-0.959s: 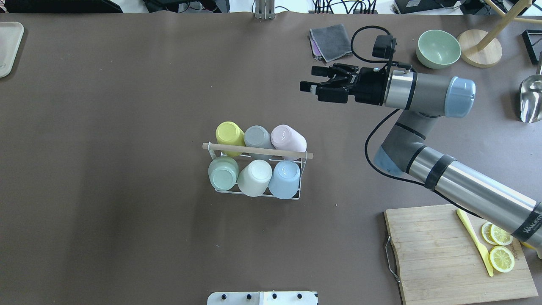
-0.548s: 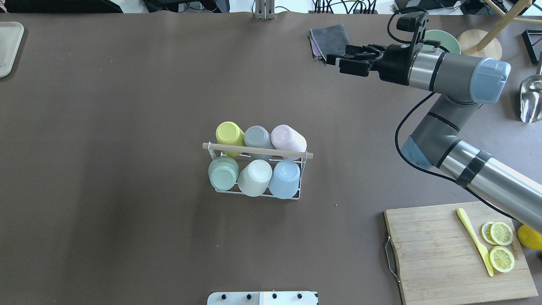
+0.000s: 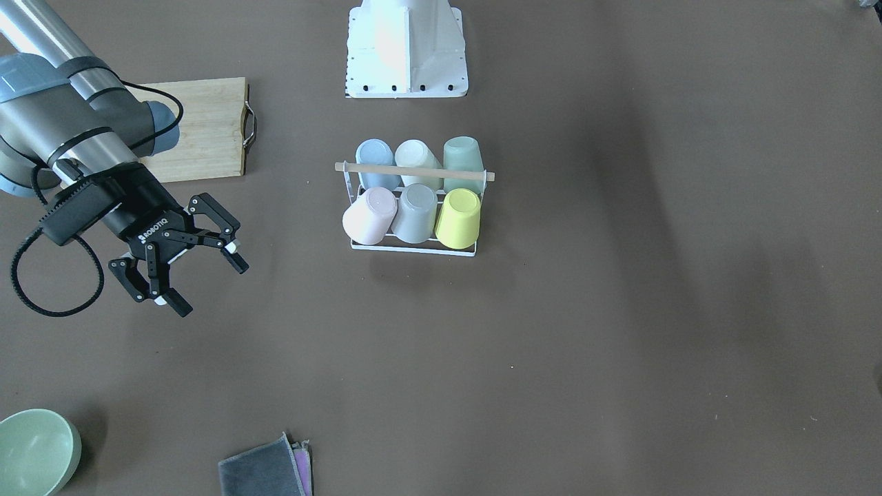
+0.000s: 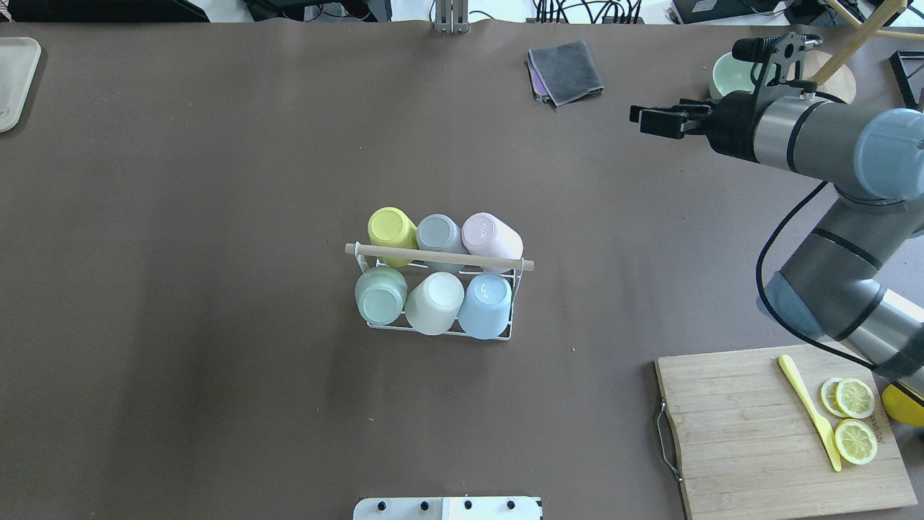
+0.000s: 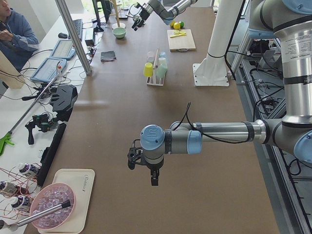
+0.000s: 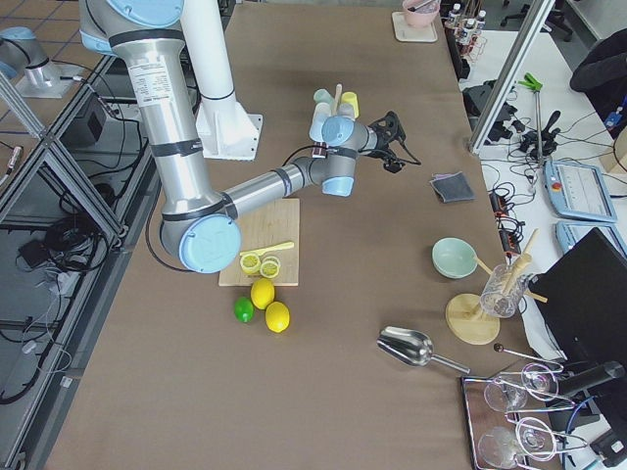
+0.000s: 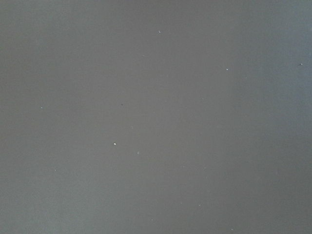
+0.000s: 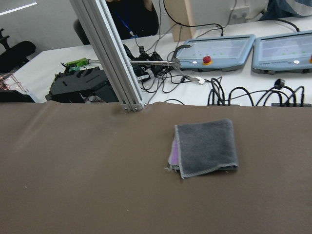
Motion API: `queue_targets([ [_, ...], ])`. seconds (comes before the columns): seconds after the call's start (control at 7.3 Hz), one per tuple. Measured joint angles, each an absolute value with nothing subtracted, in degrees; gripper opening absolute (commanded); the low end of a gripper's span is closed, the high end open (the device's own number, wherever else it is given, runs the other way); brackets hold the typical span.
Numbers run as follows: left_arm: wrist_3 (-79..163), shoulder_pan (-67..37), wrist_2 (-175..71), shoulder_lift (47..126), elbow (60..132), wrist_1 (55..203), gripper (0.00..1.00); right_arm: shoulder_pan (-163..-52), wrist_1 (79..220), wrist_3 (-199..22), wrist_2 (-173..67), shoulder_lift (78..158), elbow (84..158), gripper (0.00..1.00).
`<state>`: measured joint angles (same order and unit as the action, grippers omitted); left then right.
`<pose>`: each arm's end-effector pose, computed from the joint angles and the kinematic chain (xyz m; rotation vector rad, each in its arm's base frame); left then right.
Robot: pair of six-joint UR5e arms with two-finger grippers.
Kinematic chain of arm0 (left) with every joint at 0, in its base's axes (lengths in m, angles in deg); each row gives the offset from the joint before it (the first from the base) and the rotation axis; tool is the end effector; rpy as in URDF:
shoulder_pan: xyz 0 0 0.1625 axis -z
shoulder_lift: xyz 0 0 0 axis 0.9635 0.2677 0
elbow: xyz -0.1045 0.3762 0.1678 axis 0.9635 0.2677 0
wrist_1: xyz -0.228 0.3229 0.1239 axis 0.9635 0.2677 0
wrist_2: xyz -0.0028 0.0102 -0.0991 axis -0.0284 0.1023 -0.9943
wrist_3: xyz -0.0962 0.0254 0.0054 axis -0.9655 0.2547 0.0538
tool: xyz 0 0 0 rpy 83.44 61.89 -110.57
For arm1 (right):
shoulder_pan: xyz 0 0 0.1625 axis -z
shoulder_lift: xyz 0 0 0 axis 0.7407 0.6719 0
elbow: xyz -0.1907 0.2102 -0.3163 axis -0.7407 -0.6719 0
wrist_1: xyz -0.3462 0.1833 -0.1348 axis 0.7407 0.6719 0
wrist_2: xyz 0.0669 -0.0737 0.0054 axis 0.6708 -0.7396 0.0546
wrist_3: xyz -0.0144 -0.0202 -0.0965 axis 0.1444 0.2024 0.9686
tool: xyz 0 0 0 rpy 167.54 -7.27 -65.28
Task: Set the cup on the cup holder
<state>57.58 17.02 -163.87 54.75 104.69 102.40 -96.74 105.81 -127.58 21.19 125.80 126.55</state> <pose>-0.0751 -0.3988 0.6688 -0.0192 0.7583 -0.0252 -0.2861 -0.5126 0.3610 0.8282 -1.0854 0.1268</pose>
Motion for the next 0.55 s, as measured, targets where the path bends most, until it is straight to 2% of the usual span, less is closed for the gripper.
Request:
queue_targets([
  [0.55, 57.58, 17.02, -163.87, 54.71, 104.69, 102.4, 0.98, -98.05, 132.76, -127.25, 27.6, 136.8, 140.03, 1.0],
])
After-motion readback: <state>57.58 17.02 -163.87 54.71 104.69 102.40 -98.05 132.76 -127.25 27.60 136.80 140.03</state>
